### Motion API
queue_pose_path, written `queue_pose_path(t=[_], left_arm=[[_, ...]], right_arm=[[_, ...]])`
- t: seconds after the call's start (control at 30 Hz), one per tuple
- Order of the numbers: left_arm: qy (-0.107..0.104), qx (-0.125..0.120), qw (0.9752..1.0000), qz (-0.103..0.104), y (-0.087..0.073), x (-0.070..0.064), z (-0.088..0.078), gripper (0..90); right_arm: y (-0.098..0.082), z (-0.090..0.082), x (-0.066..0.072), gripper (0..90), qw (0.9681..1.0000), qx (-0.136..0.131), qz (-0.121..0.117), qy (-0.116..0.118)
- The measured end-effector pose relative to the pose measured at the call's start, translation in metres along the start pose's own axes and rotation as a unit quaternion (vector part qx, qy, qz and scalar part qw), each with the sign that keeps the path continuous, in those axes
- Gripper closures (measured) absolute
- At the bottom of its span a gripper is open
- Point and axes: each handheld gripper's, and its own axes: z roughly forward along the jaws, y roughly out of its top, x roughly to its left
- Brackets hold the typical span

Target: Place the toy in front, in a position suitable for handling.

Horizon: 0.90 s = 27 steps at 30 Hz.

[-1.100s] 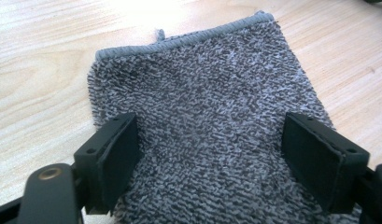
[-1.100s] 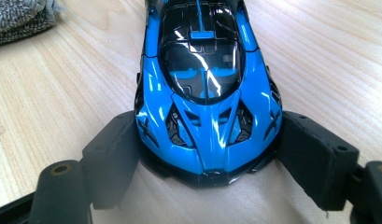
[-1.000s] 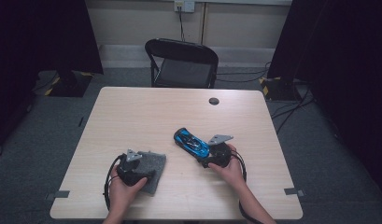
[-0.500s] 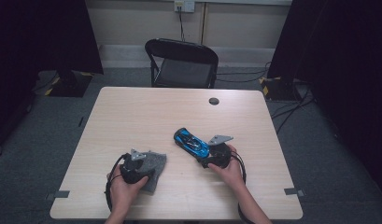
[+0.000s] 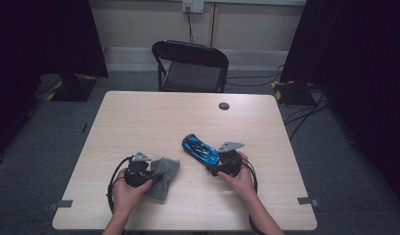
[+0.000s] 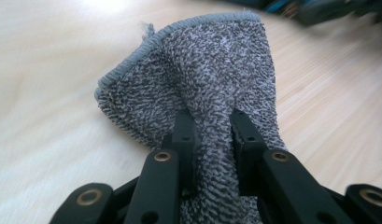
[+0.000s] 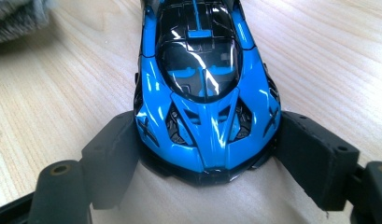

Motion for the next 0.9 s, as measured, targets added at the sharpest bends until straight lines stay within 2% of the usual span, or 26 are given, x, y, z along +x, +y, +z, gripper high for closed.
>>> queue_pose_path(t=[0.07, 0.13, 0.2, 0.4, 0.43, 0.5, 0.6, 0.7, 0.83, 0.9], left_arm=[[-0.01, -0.017, 0.9998, 0.007, 0.011, -0.008, 0.0, 75.2], [-0.018, -0.023, 0.9994, 0.02, 0.026, -0.017, 0.003, 75.2], [-0.024, -0.024, 0.9992, 0.019, 0.038, -0.024, 0.009, 75.2], [-0.03, -0.022, 0.9981, 0.048, 0.07, -0.043, 0.035, 75.2], [-0.03, -0.022, 0.9981, 0.048, 0.07, -0.043, 0.035, 75.2], [-0.036, -0.019, 0.9977, 0.054, 0.083, -0.051, 0.047, 75.2], [-0.029, 0.002, 0.998, 0.057, 0.093, -0.059, 0.063, 75.2], [-0.029, 0.008, 0.9976, 0.062, 0.098, -0.064, 0.072, 75.2], [-0.035, 0.012, 0.9971, 0.067, 0.103, -0.071, 0.077, 75.2], [-0.031, 0.015, 0.9969, 0.07, 0.105, -0.072, 0.079, 75.1]], right_arm=[[0.0, 0.0, 0.0, 22.8, 1.0, 0.0, 0.001, -0.002], [0.0, 0.0, 0.001, 22.8, 1.0, 0.0, 0.002, -0.003], [0.0, 0.0, 0.001, 22.8, 1.0, 0.0, 0.003, -0.003], [0.0, 0.0, 0.001, 22.8, 1.0, 0.0, 0.003, -0.003], [0.0, 0.0, 0.001, 22.8, 1.0, 0.0, 0.003, -0.003], [0.0, 0.0, 0.001, 22.8, 1.0, 0.0, 0.003, -0.003], [0.0, 0.0, 0.001, 22.8, 1.0, 0.0, 0.002, -0.003], [0.0, 0.0, 0.001, 22.7, 1.0, 0.0, 0.002, -0.003], [0.0, 0.0, 0.001, 22.8, 1.0, 0.0, 0.003, -0.003], [0.0, 0.0, 0.001, 22.8, 1.0, 0.0, 0.002, -0.003]])
